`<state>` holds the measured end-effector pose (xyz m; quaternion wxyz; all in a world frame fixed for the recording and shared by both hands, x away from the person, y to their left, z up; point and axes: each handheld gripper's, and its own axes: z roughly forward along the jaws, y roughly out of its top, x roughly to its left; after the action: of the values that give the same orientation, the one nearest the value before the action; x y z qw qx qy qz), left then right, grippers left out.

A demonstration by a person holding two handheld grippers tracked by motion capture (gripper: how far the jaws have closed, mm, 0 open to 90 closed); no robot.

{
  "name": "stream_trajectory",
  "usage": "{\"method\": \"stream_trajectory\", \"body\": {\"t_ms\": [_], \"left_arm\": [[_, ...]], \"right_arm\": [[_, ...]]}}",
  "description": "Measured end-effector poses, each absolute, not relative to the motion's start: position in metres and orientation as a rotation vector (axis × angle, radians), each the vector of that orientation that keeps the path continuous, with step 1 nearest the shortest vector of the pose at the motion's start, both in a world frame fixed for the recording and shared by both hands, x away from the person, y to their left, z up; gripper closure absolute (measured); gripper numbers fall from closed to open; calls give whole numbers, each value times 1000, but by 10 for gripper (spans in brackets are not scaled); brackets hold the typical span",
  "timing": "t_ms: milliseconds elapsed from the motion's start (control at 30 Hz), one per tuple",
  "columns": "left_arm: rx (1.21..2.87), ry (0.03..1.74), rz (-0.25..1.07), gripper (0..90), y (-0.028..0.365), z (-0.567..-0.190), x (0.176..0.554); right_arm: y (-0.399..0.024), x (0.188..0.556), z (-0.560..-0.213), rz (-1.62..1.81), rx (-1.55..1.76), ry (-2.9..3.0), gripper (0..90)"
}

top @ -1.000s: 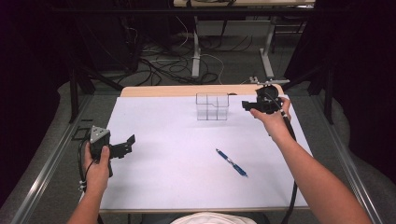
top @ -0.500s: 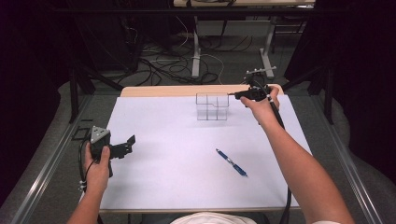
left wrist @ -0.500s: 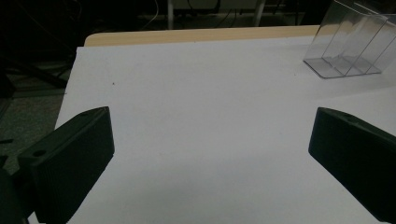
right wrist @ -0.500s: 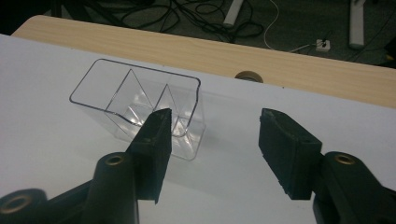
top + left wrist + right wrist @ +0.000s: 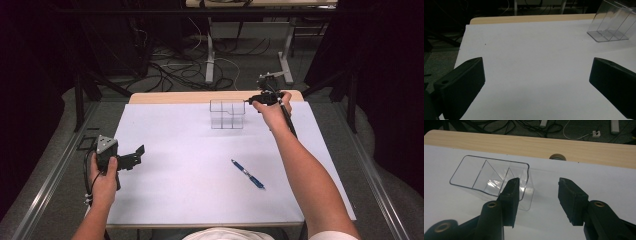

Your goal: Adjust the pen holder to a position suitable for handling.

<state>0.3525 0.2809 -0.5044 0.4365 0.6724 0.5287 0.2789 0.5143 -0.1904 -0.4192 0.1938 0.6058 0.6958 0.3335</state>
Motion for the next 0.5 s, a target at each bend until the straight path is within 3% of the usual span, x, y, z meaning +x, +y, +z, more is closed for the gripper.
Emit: {"method": "stream_trajectory", "body": {"t_ms": [500], "left_arm": [[1676, 1324, 693, 0, 283, -505, 352]], "right_arm": [[-183, 532, -441, 1006, 1818, 1926, 590]]}}
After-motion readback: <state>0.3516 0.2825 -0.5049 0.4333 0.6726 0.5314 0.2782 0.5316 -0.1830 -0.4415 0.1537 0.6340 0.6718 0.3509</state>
